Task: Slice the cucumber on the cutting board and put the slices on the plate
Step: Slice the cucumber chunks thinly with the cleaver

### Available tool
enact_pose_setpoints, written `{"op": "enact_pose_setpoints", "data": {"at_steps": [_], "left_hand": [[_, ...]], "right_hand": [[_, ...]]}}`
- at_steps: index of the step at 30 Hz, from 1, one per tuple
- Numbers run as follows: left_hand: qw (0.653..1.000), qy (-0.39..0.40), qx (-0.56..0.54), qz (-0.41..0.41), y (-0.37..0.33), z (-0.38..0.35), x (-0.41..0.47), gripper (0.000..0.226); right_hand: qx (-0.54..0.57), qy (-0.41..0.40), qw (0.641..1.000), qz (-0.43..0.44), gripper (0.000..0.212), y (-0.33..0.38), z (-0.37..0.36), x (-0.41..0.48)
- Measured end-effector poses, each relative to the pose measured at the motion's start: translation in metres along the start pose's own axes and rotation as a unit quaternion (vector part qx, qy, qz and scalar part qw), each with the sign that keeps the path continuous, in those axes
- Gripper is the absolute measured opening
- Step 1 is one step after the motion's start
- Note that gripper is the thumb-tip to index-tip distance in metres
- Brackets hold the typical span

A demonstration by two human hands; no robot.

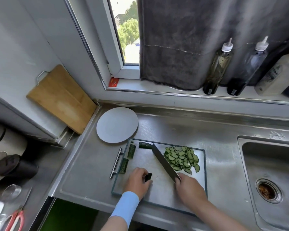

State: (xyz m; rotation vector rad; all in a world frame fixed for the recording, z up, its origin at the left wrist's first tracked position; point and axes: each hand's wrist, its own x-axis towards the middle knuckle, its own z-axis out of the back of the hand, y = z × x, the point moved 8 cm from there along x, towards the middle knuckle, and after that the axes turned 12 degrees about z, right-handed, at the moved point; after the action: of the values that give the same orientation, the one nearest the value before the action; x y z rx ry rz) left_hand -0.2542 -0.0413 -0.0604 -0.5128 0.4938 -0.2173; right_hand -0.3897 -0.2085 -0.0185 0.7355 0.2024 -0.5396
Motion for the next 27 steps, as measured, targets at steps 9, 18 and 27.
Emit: {"op": "enact_pose_setpoints", "data": {"at_steps": [9, 18, 27], "left_hand": [[0.994, -0.033, -0.021, -0.106, -0.011, -0.003, 0.015, 0.012], [0.980, -0.085, -0.001, -0.178, -0.016, -0.005, 0.023, 0.010], [0.982, -0.089, 0.023, -0.164, -0.023, -0.005, 0.023, 0.019]], "right_hand": [[-0.053, -0.048, 0.997, -0.033, 0.023, -0.002, 0.003, -0.014], [-0.076, -0.009, 0.996, 0.043, 0.025, 0.020, -0.015, -0.005], [-0.107, 0.057, 0.989, 0.088, 0.024, 0.027, -0.027, 0.002]]}}
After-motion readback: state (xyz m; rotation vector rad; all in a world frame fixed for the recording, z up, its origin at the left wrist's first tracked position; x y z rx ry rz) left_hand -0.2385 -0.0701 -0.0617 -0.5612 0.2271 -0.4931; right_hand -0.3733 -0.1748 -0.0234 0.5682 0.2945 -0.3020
